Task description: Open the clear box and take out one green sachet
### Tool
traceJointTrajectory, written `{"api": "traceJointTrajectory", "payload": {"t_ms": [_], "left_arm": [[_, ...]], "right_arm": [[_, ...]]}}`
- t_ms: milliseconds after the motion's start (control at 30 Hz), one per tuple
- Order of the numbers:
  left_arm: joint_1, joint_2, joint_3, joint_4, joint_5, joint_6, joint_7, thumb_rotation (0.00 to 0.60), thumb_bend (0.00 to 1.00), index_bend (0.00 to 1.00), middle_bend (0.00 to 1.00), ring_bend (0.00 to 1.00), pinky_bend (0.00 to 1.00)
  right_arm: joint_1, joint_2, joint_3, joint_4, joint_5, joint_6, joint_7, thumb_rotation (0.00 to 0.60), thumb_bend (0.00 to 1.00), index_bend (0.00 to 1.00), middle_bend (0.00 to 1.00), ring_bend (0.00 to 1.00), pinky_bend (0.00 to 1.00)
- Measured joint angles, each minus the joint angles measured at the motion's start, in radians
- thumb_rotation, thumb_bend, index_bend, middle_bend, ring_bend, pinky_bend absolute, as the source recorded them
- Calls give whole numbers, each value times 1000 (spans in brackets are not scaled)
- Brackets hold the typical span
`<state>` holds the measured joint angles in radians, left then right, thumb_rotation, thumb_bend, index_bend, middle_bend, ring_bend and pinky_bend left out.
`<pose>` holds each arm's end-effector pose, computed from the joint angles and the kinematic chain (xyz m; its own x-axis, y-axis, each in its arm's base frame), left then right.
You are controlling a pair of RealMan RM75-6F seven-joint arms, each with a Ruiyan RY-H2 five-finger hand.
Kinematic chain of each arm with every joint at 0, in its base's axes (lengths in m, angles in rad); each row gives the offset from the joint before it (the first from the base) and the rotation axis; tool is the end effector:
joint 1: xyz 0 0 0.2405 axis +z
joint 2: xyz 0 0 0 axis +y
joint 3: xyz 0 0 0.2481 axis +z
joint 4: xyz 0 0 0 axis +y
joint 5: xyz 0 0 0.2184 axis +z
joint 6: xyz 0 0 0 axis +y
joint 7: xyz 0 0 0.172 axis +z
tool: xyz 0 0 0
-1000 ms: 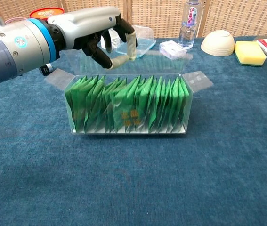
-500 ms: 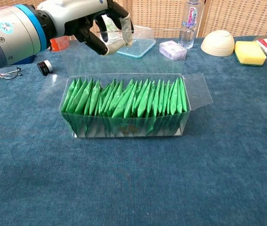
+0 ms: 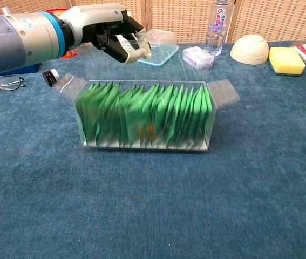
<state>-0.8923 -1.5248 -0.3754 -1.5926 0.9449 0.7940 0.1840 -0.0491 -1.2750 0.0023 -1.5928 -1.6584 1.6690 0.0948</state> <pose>-0.0349 0.3895 -0.0251 0.1397 0.4073 0.9025 0.9240 -0.3814 0.0291 -0.2853 -0.1572 0.1151 0.1731 0.0828 0.9814 -0.9829 -0.0484 0.1774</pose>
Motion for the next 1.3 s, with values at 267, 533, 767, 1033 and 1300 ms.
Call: {"api": "traceJointTrajectory", "payload": {"t_ms": [267, 533, 767, 1033, 1300], "left_arm": [[-26, 12, -44, 41, -62, -124, -160, 379, 503, 512, 258, 213, 372], [-25, 39, -82, 58, -41, -236, -342, 259, 504, 513, 255, 212, 376], [-37, 40, -72, 138, -18, -266, -399, 229, 500, 467, 248, 207, 376], [-54, 41, -18, 164, -1, -208, -347, 223, 497, 276, 198, 160, 376], [-42, 59, 18, 149, 4, -101, -275, 205, 494, 110, 118, 74, 376]], "right_arm": [[-2, 0, 0, 1, 3, 1, 1, 600, 475, 183, 173, 181, 236], [-3, -2, 0, 7, 5, -1, 8, 600, 475, 183, 173, 181, 236], [-8, -1, 0, 6, 4, 4, 9, 600, 475, 183, 173, 181, 236], [-10, 0, 0, 3, 2, 8, 7, 600, 475, 183, 173, 181, 236], [-13, 1, 2, 2, 3, 12, 7, 600, 475, 183, 173, 181, 236]]}}
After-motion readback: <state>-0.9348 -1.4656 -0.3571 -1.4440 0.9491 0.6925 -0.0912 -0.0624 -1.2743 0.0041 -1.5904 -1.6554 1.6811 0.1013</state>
